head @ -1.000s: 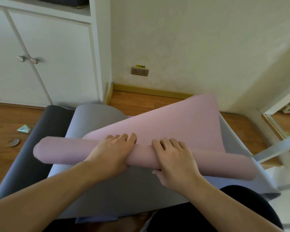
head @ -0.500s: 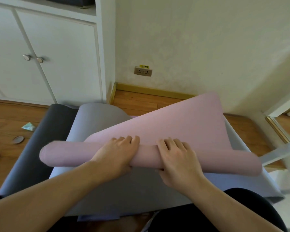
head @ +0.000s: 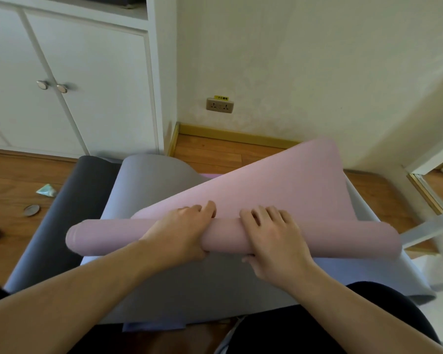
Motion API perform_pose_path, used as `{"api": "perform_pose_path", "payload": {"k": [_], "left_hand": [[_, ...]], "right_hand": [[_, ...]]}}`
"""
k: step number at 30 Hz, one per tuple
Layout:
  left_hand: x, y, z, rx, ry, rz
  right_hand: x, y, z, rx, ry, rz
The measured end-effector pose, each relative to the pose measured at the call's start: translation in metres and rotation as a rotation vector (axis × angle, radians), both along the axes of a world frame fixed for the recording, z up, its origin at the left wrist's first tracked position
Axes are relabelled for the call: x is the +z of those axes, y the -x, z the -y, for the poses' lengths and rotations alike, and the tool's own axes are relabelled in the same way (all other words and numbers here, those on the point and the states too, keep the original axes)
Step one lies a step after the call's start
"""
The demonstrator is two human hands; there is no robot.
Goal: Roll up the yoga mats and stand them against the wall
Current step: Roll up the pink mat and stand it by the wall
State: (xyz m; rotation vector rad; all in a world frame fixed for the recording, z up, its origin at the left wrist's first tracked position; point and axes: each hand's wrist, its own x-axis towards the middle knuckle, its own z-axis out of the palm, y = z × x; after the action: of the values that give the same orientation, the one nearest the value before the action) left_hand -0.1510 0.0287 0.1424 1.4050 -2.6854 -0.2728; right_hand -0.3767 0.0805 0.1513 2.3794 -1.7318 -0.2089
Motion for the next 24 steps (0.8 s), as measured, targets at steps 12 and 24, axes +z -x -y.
{"api": "perform_pose_path", "payload": {"k": [12, 24], "left_hand": [[-0.012, 0.002, -0.003, -0.075, 0.203, 0.071], [-0.023, 0.005, -0.012, -0.111, 0.257, 0.111]], "right_hand": [[0.001, 0.0, -0.003, 0.003, -0.001, 0.047], [0.004, 0.0, -0.002, -0.027, -0.062, 0.025]]}}
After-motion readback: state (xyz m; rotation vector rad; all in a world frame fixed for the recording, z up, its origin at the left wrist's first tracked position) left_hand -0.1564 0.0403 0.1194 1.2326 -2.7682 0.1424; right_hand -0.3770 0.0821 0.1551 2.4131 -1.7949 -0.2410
